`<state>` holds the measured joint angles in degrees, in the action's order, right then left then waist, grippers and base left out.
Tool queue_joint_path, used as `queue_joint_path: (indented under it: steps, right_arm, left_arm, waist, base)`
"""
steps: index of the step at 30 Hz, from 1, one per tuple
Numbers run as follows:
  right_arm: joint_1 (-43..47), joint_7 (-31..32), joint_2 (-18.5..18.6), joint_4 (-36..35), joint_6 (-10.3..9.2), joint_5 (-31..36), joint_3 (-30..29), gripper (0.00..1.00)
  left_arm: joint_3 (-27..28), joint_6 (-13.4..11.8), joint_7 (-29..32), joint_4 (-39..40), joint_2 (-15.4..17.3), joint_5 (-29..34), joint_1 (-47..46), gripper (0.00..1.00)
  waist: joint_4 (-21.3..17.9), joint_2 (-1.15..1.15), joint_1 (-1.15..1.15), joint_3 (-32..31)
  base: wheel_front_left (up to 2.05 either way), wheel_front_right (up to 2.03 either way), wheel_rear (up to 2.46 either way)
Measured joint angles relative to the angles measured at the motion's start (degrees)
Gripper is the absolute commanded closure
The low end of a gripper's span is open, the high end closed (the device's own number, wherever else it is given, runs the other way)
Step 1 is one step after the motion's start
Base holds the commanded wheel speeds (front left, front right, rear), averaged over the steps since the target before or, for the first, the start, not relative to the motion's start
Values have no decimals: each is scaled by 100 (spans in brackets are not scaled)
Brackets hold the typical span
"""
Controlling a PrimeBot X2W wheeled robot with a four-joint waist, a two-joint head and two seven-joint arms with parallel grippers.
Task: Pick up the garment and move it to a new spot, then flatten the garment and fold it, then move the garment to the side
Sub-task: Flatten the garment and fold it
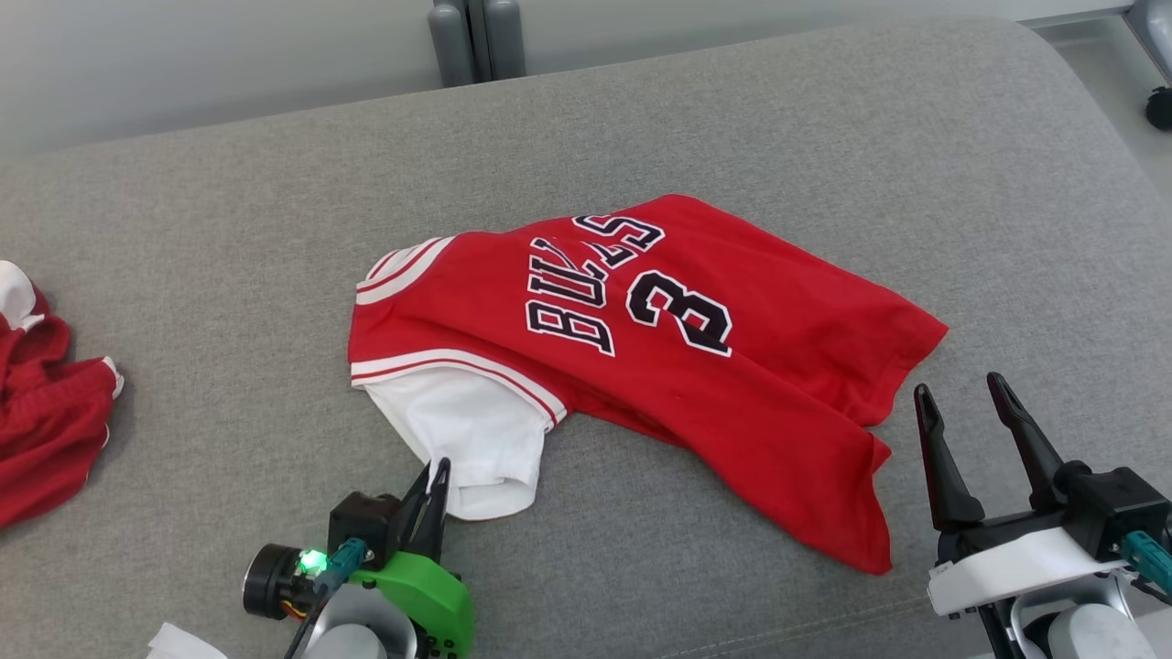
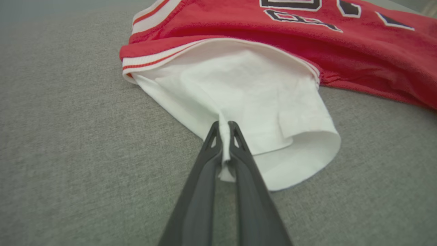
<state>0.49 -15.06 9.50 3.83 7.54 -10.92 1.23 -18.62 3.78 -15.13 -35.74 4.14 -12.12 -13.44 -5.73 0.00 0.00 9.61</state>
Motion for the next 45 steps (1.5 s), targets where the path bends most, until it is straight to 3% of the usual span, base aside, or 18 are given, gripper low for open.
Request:
queue_joint_path:
  steps: [9,23,24,25,33,45]
  right_arm:
    - [73,1,-78,12,0,0,-47,0]
    - [181,1,-97,54,0,-9,-91,0]
    - [190,1,-90,57,0,-10,-107,0]
    - [193,1,-83,64,0,-10,-121,0]
    - [226,0,-77,142,0,-8,-111,0]
    - [76,1,170,571,0,3,-323,0]
  left_arm:
    - [18,-114,1,615,2,243,94,100]
    - [67,-358,52,999,159,93,1273,100]
    - [78,-382,51,1034,158,88,1295,60]
    - [80,-409,48,1094,156,89,1299,0]
    - [268,-464,13,1694,65,-34,1278,0]
    - [1326,-692,1,3116,-1,238,1398,0]
  waist:
    - [196,0,0,-98]
    - [434,0,0,-234]
    - [442,0,0,-237]
    - [450,0,0,-242]
    - [469,0,0,-427]
    - [533,0,0,-523]
  base:
    - [0,0,0]
    - [0,0,0]
    - [0,0,0]
    - [0,0,0]
    - [0,0,0]
    - [0,0,0]
